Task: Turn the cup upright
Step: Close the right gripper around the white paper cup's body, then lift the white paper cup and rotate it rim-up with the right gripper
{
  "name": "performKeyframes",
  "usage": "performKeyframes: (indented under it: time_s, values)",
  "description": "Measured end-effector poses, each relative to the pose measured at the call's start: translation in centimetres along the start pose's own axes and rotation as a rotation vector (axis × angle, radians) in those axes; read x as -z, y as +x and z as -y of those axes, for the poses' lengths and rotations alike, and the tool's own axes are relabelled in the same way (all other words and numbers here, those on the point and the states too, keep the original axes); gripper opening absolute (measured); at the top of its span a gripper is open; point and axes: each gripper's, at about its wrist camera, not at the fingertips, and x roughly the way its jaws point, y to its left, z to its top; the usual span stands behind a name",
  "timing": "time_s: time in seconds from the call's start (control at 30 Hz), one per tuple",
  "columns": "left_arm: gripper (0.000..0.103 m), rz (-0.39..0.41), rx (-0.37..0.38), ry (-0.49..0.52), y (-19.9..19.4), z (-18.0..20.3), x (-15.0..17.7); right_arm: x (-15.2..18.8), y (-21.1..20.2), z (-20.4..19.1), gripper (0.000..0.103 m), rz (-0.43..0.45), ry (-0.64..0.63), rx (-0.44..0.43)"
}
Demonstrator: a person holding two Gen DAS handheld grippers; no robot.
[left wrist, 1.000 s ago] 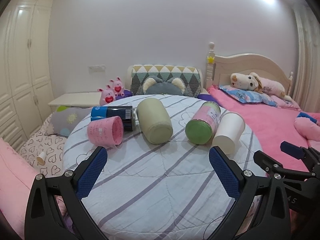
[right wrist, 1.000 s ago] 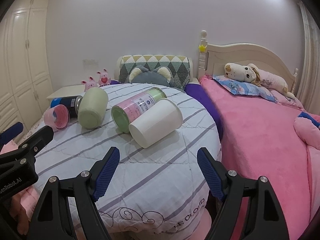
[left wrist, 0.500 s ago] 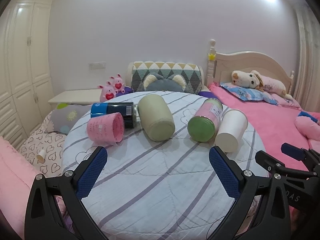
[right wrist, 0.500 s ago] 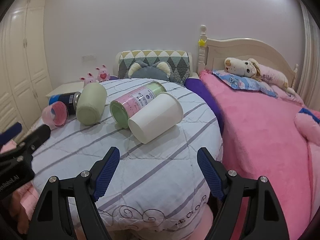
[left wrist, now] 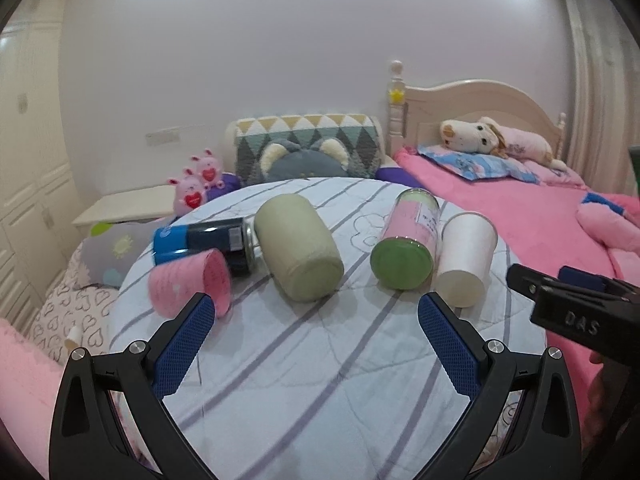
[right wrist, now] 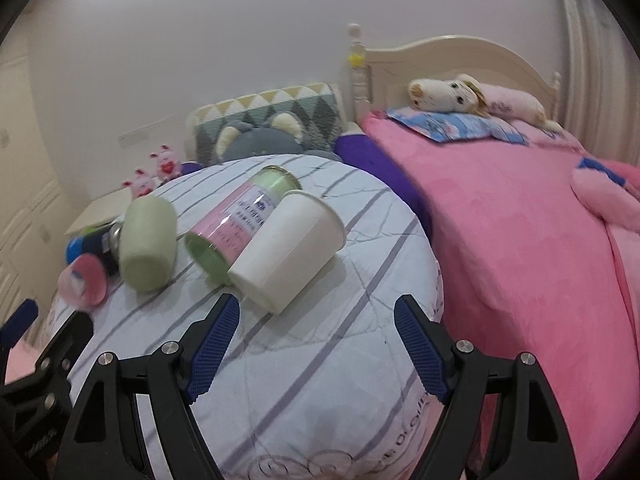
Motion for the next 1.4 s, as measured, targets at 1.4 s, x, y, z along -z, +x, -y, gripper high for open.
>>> performKeyframes:
  time_s: [1.4]
  values:
    - [0.103, -0.231, 0.057, 0.057, 10.5, -0.5, -5.1, -3.9, 9.4, -0.6, 0.067, -0.117, 0.234, -0.179]
